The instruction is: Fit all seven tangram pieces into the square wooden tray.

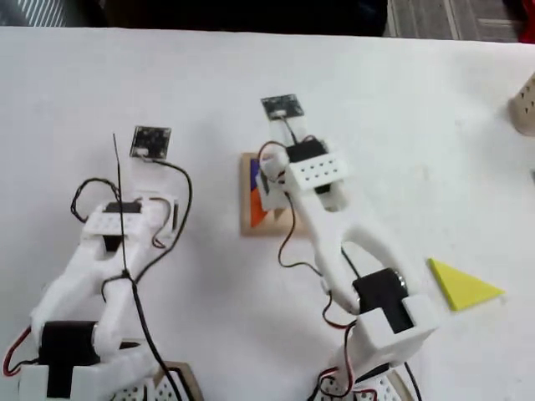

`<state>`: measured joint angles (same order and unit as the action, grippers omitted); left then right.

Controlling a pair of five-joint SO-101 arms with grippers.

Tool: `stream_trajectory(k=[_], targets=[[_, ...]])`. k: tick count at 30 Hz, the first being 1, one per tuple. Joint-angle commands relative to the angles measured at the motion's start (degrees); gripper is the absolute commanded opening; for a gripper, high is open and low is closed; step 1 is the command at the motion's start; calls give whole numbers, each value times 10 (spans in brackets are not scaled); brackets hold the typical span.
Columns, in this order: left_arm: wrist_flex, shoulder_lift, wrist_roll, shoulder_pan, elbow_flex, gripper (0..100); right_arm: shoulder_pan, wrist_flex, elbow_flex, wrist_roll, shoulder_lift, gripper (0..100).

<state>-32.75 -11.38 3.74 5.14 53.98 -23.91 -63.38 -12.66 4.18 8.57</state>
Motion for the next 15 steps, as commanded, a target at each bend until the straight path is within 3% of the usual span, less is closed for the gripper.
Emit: stream_trajectory(k=[1,9,15], targets=[[8,-25,0,6,-18,24,3,42,-11,4,-32,36],[8,-25,0,5,-18,24,11,68,14,-4,34,72],[8,-25,0,6,-18,24,13,10,113,-20,119,78]])
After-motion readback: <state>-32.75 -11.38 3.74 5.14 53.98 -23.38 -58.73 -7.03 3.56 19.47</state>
